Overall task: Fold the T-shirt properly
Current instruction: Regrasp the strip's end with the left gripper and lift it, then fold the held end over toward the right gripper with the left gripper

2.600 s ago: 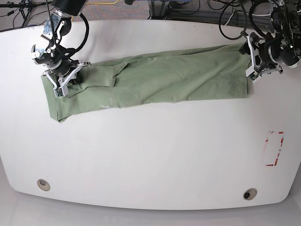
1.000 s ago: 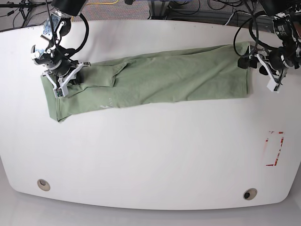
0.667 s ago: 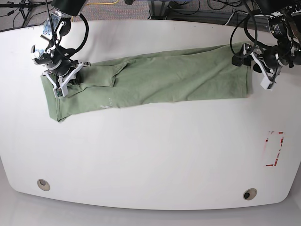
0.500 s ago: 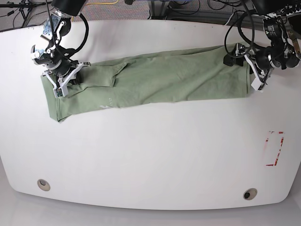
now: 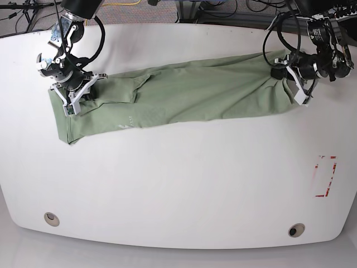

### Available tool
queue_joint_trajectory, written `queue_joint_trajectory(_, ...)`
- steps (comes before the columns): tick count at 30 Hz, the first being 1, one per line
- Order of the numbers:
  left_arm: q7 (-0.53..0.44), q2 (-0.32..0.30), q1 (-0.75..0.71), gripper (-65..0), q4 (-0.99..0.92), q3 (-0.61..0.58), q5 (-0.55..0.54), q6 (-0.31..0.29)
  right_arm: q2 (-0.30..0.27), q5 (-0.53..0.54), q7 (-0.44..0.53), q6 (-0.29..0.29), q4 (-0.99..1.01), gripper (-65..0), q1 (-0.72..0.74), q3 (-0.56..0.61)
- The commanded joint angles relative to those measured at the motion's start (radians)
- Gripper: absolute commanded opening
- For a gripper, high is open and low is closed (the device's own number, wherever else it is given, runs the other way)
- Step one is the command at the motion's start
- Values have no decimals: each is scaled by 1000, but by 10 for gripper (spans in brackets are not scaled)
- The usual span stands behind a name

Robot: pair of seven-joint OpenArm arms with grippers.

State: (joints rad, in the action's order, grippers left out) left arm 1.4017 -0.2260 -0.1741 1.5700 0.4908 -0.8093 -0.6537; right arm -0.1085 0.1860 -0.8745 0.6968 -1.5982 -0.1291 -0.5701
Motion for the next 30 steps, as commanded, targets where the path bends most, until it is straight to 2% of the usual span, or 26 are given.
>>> queue_joint_trajectory(1, -5, -19, 8, -635, 54, 21, -17, 22, -12, -15, -15, 1, -12, -610, 3, -6)
queue_joint_trajectory(9, -5, -19, 12, -647, 237, 29, -15, 28, -12, -15, -15, 1, -12, -610, -1, -6)
queue_joint_trajectory(21, -5, -17, 49, -647, 301, -175, -12, 30, -12, -15, -15, 1, -12, -610, -2, -5)
queue_joint_trajectory(30, -5, 63, 95, -647, 303, -264, -12, 30, -13, -18, -15, 1, -12, -610, -4, -5)
